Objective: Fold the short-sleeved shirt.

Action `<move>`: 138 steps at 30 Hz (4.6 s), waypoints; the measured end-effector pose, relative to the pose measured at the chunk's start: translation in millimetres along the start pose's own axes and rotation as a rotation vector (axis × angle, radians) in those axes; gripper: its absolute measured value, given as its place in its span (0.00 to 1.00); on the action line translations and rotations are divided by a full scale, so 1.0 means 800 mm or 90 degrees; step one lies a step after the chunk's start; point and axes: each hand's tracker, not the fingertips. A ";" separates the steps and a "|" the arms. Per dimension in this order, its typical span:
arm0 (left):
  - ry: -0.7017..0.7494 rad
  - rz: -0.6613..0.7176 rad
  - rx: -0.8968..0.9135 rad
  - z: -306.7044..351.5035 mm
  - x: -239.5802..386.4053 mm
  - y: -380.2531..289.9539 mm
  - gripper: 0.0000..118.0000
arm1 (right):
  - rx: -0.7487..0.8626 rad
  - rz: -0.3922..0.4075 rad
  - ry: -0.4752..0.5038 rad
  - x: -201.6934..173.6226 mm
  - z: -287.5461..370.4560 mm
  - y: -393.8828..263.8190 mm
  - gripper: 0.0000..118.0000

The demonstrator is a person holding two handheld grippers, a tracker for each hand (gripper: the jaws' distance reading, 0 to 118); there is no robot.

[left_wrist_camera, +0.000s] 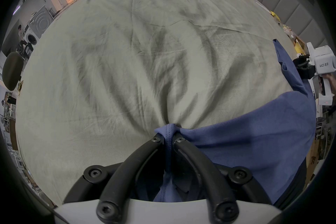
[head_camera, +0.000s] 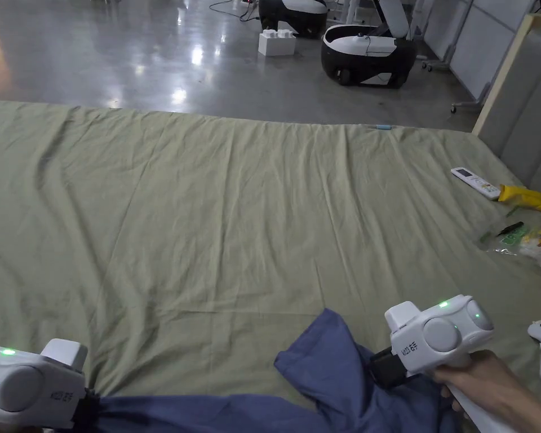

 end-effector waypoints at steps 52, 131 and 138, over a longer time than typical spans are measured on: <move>0.075 0.062 0.823 0.619 -0.060 -0.003 0.04 | 0.818 -0.152 -0.337 -0.019 0.647 -0.013 0.02; -0.013 0.160 0.345 0.115 -0.053 -0.282 0.04 | 0.301 -0.329 -0.157 -0.135 0.147 -0.350 0.02; -0.081 0.168 0.378 0.145 -0.065 -0.296 0.79 | 0.317 -0.344 -0.133 -0.133 0.158 -0.355 0.73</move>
